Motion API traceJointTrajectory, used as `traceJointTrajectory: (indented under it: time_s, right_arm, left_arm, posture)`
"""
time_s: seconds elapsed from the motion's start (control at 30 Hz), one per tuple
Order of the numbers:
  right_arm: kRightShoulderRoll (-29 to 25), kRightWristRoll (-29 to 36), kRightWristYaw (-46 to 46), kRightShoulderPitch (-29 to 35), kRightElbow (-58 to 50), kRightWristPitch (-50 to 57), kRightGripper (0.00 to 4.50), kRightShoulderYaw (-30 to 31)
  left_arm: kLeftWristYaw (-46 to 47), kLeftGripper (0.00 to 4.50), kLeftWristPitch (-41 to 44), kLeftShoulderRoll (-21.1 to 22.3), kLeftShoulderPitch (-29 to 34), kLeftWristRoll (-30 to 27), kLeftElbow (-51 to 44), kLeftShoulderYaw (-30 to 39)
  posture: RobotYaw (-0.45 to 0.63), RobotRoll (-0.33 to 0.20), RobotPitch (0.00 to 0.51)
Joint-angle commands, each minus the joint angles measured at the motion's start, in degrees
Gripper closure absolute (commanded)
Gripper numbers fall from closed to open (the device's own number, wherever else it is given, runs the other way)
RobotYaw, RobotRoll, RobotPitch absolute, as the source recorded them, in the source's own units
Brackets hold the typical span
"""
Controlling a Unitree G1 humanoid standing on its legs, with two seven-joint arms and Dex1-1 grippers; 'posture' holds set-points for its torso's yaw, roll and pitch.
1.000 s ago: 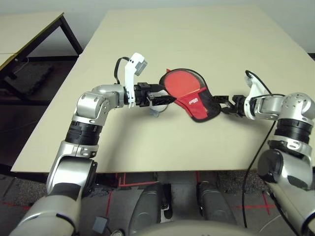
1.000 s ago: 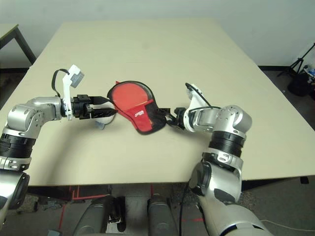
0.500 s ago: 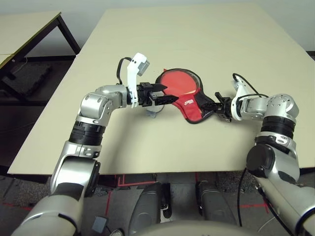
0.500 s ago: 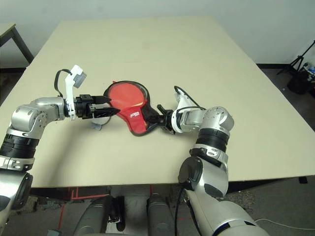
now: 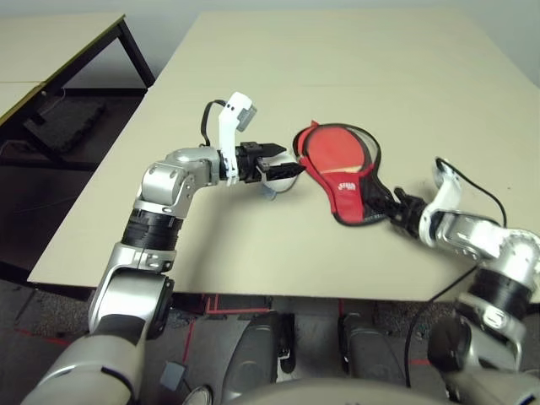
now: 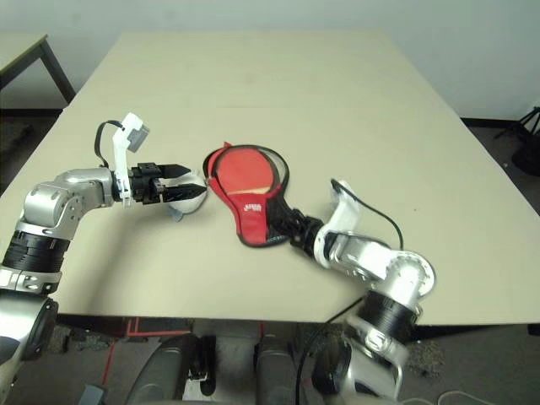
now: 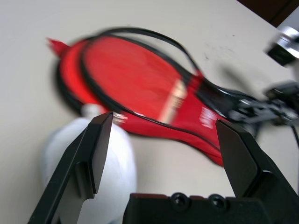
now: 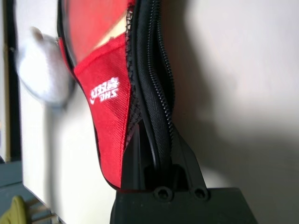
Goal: Store the ping-pong paddle in its case and zip it.
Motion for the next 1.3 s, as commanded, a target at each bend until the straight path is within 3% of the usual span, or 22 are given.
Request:
traceJointTrajectory:
  time_s: [0.03,0.17,0.33,0.6,0.67,0.77,0.83,0.87,0.97,1.07,1.3]
  right_arm:
    - [-3.5,7.7,-6.7,7.2,-7.8,-10.1,4.47,8.5]
    - [-7.4,7.7,-6.4,12.5,-14.1,-17.9,4.47,14.0]
    - [-11.4,7.7,-5.1,12.4,-15.1,-21.6,4.47,18.1]
    - [-30.0,7.7,4.4,4.3,-7.3,-15.4,1.97,17.0]
    - [-33.8,7.7,7.8,0.5,-4.0,-13.1,1.32,16.4]
    - [-43.3,7.7,14.9,-10.3,3.5,-6.5,0.43,18.7]
    - [-45.4,6.2,17.4,-15.0,5.8,-5.0,0.03,21.0]
    - [-45.3,3.3,19.6,-17.5,6.4,-4.5,0.03,22.0]
    - [-42.2,-17.3,36.0,-26.4,4.5,-5.6,0.03,30.0]
    - [-40.2,-32.2,50.3,-30.1,3.5,-9.1,0.03,37.8]
    - [-31.9,-54.9,68.0,-35.7,8.2,-17.2,0.03,46.8]
  left_arm:
    - [-1.2,0.0,-1.2,-0.3,-0.7,1.0,1.7,-0.9]
    - [-1.7,0.0,-2.1,-0.9,-1.2,1.6,3.1,-1.2]
    - [-1.9,0.0,-2.7,-1.5,-1.4,2.3,3.8,-1.3]
    - [-2.1,0.0,-3.2,-0.8,-1.2,3.1,4.1,-0.6]
    - [-2.2,0.0,-3.4,-0.6,-1.4,3.2,4.3,-0.5]
    - [-2.1,0.0,-4.1,-0.5,-2.2,3.7,5.2,-0.6]
    - [-2.2,0.0,-4.4,-0.4,-2.5,3.8,5.8,-0.6]
    - [-2.3,0.0,-4.6,-0.4,-2.8,3.9,6.2,-0.6]
    - [-3.2,0.0,-6.4,0.7,-3.9,5.3,8.5,-1.2]
    - [-5.1,0.0,-8.1,2.2,-4.7,7.3,10.5,-2.5]
    - [-8.1,0.0,-15.0,5.7,-6.3,12.9,16.3,-5.0]
  posture:
    - [-0.06,0.0,0.13]
    - [-0.07,0.0,0.132]
    - [-0.08,0.0,0.135]
    - [-0.07,0.0,0.128]
    - [-0.08,0.0,0.126]
    - [-0.08,0.0,0.123]
    - [-0.08,0.0,0.12]
    - [-0.08,0.0,0.119]
    - [-0.08,0.0,0.114]
    - [-0.08,0.0,0.11]
    - [-0.07,0.0,0.107]
